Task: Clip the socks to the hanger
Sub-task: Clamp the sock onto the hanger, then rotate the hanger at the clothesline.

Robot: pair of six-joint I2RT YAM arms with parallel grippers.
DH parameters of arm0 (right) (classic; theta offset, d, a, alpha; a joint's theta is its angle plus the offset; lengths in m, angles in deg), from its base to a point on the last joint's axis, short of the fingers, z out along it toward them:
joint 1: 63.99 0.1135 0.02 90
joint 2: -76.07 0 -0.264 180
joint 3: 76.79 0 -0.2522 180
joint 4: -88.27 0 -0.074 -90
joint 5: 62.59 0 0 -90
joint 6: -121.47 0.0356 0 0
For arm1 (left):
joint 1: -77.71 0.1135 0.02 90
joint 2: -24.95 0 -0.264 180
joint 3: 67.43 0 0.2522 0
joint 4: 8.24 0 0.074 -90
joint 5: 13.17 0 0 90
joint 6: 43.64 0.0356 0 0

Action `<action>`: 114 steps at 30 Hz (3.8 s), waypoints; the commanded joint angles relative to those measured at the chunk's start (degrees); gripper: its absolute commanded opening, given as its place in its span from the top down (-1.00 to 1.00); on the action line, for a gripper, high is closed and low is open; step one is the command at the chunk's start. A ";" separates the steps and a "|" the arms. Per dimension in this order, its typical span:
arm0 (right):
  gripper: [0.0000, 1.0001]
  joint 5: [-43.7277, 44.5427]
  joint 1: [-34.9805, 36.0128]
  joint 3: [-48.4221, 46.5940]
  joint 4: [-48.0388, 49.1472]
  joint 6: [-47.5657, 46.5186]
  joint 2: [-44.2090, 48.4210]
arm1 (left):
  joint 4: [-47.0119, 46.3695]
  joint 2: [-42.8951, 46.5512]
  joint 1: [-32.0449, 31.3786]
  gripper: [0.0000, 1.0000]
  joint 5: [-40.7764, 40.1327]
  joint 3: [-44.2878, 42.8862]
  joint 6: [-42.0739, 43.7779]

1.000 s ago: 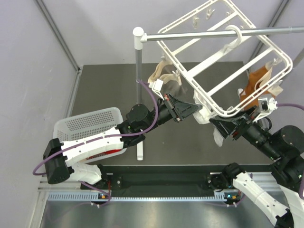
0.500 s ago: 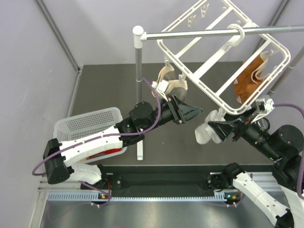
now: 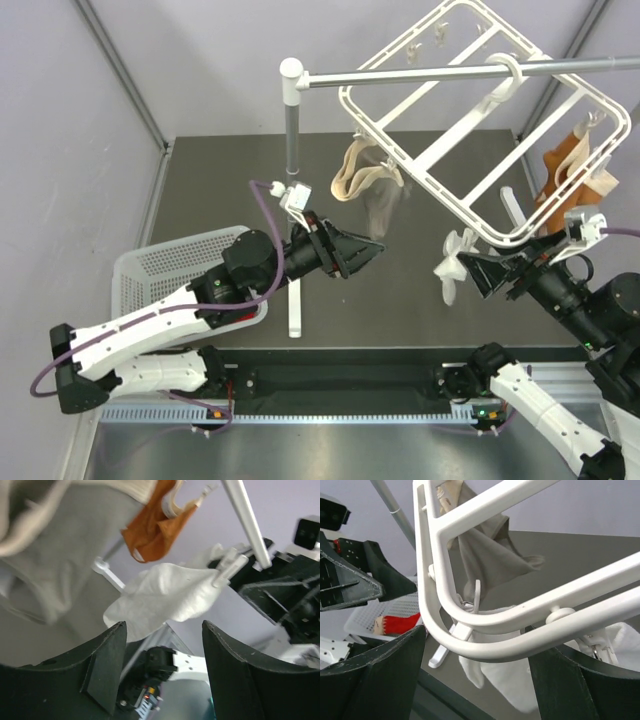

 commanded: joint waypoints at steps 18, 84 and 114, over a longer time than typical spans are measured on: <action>-0.65 12.61 0.27 -11.68 -8.69 -4.31 4.27 | 3.77 -12.92 -0.37 -0.48 -24.47 -10.66 25.78; -0.87 -29.45 1.24 -6.85 0.16 -4.06 0.06 | 16.86 10.26 -16.63 0.05 -35.44 2.16 21.48; -0.37 6.55 0.80 -10.52 -9.11 -7.11 -1.45 | 8.70 5.62 -16.63 -0.04 -19.55 1.20 22.52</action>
